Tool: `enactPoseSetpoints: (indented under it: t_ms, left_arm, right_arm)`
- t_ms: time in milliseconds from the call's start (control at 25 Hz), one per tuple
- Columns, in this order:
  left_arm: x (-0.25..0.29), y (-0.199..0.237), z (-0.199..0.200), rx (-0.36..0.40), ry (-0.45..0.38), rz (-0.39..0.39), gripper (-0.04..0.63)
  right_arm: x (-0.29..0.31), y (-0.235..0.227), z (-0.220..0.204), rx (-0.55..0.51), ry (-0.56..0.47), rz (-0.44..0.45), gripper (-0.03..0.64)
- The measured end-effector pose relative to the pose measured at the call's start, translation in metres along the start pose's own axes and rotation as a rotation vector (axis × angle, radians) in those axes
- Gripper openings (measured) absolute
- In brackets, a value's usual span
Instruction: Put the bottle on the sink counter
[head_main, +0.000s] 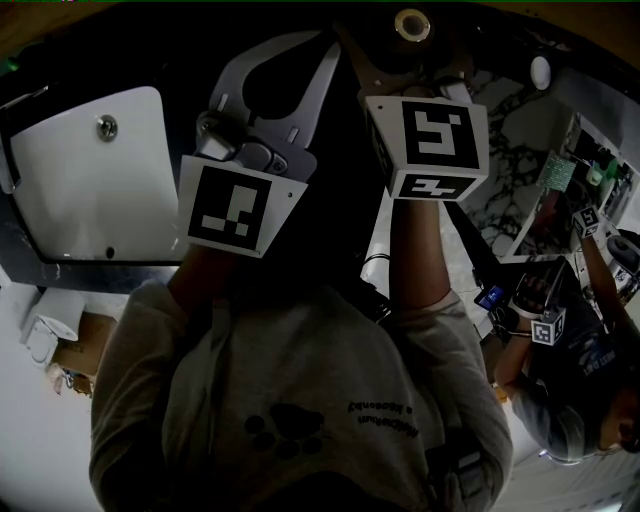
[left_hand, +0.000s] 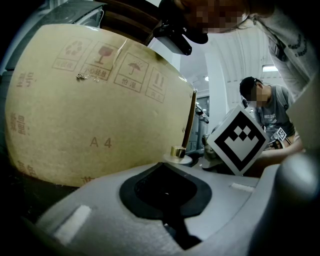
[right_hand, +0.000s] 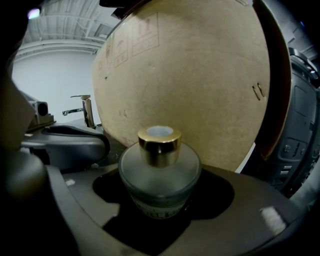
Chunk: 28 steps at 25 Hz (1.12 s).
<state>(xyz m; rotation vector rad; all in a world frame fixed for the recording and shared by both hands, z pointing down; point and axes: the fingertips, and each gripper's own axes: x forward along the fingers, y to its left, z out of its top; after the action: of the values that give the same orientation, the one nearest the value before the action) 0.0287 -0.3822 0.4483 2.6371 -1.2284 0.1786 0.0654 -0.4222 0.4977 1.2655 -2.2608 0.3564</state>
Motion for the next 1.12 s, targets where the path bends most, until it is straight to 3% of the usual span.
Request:
enactPoseSetpoints:
  t_ms: [200, 480, 1000, 1120]
  left_arm:
    - [-0.001, -0.001, -0.001, 0.003, 0.005, -0.002, 0.003]
    - [0.0, -0.003, -0.002, 0.008, 0.007, -0.004, 0.003]
    - [-0.001, 0.0, -0.002, 0.007, 0.012, 0.007, 0.003]
    - [-0.003, 0.001, -0.005, 0.001, 0.03, 0.016, 0.003]
  right_arm:
    - [-0.001, 0.0, 0.0, 0.013, -0.004, 0.004, 0.337]
    - [-0.008, -0.003, -0.005, 0.076, -0.018, 0.006, 0.414]
    - [-0.046, -0.004, -0.008, 0.137, -0.046, -0.043, 0.412]
    - [-0.061, -0.004, -0.004, 0.156, -0.078, -0.065, 0.36]
